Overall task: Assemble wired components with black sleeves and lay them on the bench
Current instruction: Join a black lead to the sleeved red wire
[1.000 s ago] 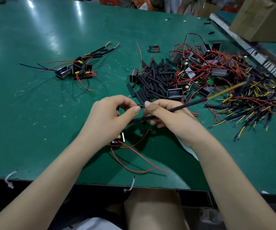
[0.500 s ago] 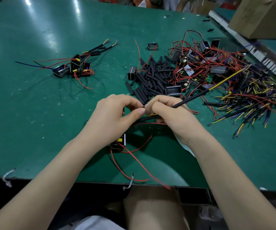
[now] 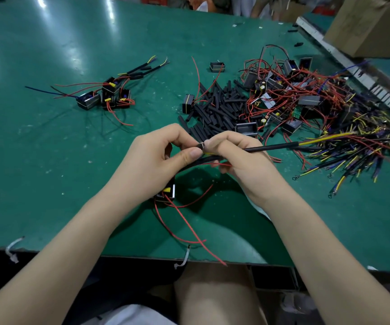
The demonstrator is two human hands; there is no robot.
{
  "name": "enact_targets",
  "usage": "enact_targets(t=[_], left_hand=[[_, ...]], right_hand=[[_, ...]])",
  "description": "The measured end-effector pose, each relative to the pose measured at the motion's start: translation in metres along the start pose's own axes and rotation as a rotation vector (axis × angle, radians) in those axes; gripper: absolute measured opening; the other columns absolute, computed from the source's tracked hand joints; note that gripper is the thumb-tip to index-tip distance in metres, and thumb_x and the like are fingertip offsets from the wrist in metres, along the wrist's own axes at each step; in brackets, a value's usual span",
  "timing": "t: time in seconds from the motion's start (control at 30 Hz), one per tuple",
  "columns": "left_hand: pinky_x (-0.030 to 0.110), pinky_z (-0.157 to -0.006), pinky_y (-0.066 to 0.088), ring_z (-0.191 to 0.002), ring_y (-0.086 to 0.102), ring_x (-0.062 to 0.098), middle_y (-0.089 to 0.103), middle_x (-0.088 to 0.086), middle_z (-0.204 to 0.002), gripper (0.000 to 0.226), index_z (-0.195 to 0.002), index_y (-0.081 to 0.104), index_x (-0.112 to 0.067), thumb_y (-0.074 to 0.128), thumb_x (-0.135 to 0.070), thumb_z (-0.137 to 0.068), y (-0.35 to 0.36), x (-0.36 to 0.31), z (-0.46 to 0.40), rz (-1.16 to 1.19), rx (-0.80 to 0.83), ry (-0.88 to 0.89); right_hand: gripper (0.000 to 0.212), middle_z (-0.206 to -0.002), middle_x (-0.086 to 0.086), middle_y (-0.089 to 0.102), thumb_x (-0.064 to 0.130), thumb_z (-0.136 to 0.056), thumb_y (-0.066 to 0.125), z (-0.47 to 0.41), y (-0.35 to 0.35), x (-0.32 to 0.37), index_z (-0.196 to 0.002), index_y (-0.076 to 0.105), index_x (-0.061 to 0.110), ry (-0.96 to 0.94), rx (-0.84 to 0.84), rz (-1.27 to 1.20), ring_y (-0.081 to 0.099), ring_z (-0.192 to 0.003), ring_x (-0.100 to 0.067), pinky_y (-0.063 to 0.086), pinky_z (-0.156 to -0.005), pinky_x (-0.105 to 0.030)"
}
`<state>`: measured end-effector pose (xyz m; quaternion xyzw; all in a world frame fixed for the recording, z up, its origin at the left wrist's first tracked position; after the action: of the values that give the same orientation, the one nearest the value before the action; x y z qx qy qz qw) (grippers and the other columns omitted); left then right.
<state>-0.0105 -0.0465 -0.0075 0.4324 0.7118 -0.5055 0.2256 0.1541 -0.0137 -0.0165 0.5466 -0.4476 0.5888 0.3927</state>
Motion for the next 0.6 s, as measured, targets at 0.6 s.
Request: enact_targets(t=[0.6], left_hand=[[0.028, -0.056, 0.034, -0.056, 0.039, 0.011, 0.056, -0.017, -0.060, 0.011, -0.076, 0.062, -0.027, 0.065, -0.030, -0.087, 0.004, 0.011, -0.006, 0.070, 0.106, -0.194]], right_hand=[[0.011, -0.076, -0.002, 0.063, 0.030, -0.082, 0.068, -0.003, 0.000, -0.004, -0.071, 0.071, 0.026, 0.045, 0.097, 0.058, 0.054, -0.059, -0.009, 0.040, -0.061, -0.026]])
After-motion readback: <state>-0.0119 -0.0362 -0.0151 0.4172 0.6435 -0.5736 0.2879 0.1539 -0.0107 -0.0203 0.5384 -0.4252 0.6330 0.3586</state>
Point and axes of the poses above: each hand's wrist, its own z-axis away from the middle knuckle, its own y-axis out of the palm, x = y × z, the point moved 1 cm from there along -z, towards the middle knuckle
